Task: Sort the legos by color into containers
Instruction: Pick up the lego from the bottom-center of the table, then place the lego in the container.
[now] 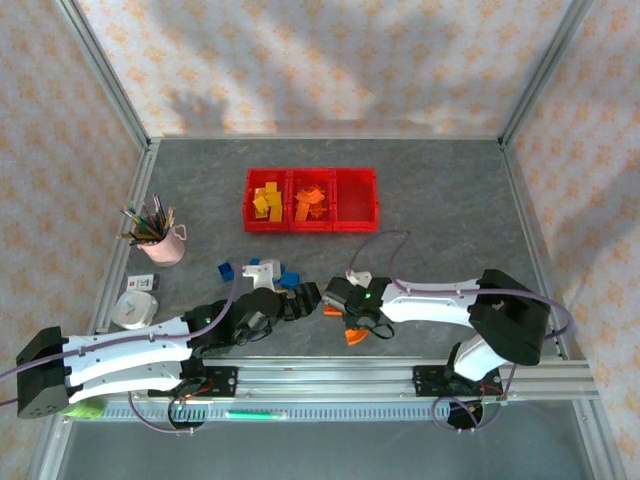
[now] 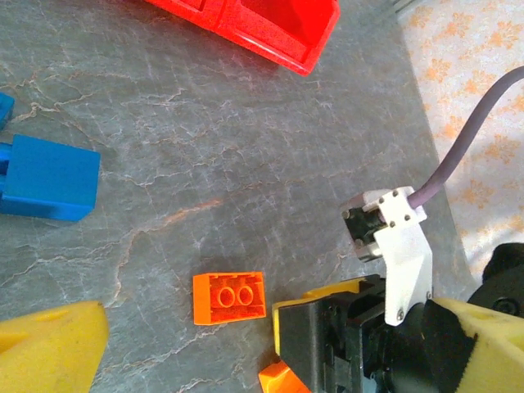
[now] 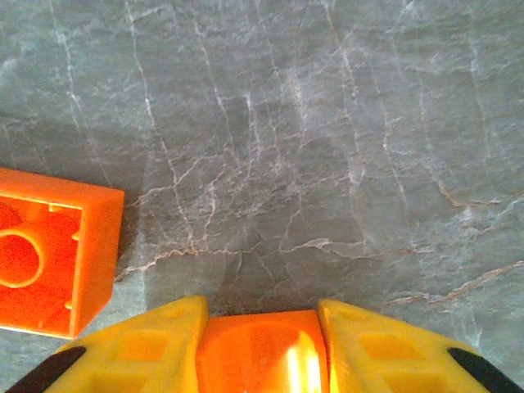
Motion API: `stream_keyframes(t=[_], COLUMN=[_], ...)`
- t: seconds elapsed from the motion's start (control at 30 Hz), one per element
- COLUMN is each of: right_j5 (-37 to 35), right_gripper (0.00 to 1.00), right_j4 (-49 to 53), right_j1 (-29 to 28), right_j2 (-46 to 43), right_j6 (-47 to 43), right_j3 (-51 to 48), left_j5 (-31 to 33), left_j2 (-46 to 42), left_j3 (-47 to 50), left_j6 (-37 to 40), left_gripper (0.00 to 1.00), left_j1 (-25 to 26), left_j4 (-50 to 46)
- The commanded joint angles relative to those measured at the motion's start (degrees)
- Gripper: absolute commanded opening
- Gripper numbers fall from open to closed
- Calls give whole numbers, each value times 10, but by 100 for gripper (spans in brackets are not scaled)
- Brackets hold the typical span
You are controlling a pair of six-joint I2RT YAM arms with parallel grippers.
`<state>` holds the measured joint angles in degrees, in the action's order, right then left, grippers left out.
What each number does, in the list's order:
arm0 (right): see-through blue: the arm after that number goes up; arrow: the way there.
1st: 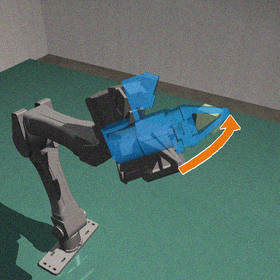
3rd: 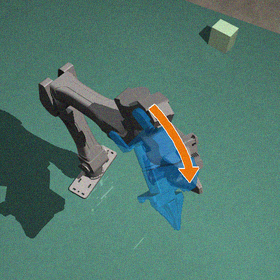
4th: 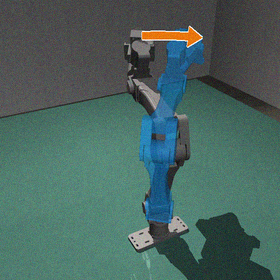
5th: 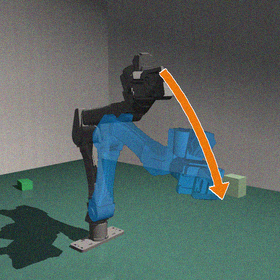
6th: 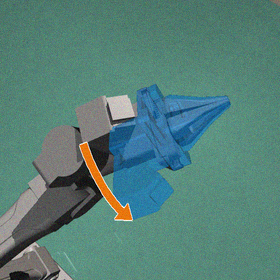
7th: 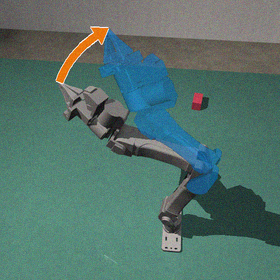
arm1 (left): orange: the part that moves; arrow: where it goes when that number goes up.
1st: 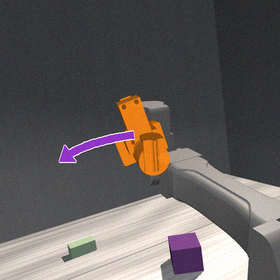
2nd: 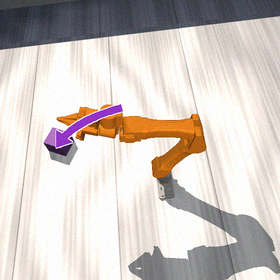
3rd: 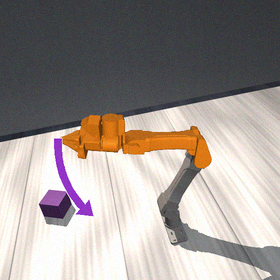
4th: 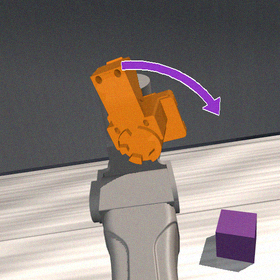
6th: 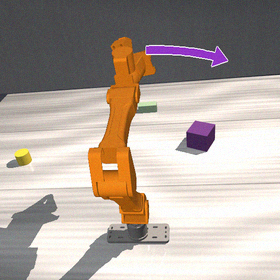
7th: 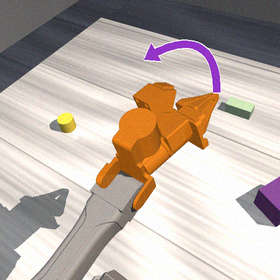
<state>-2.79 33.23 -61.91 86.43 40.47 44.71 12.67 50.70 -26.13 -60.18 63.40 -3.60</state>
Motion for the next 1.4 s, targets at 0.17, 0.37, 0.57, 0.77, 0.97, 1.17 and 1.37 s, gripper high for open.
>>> stream_keyframes(t=[0.17, 0.37, 0.57, 0.77, 0.97, 1.17, 1.37], right_j5=[-30, -42, -40, -31, -35, -46, -42], right_gripper=[36, 34, 33, 32, 32, 33, 45], right_j4=[23, 26, -16, -50, -55, -41, -23], right_j1=[47, 107, 175, 210, 229, 240, 245], right_j2=[-65, -59, 15, 142, 261, 371, 438], right_j6=[-25, -88, -157, -204, -229, -252, -269], right_j3=[33, 107, 223, 366, 508, 645, 738], left_j5=[39, 36, 7, -20, -61, -87, -99], left_j2=[-6, 1, 6, 17, 35, 61, 71], left_j3=[-26, -58, -80, -109, -114, -115, -114], left_j6=[19, 44, 83, 126, 148, 159, 165], left_gripper=[99, 99, 99, 99, 99, 99, 99], left_j1=[4, -29, -96, -166, -227, -268, -285], left_j4=[-11, -34, -39, -51, -35, -17, -10])
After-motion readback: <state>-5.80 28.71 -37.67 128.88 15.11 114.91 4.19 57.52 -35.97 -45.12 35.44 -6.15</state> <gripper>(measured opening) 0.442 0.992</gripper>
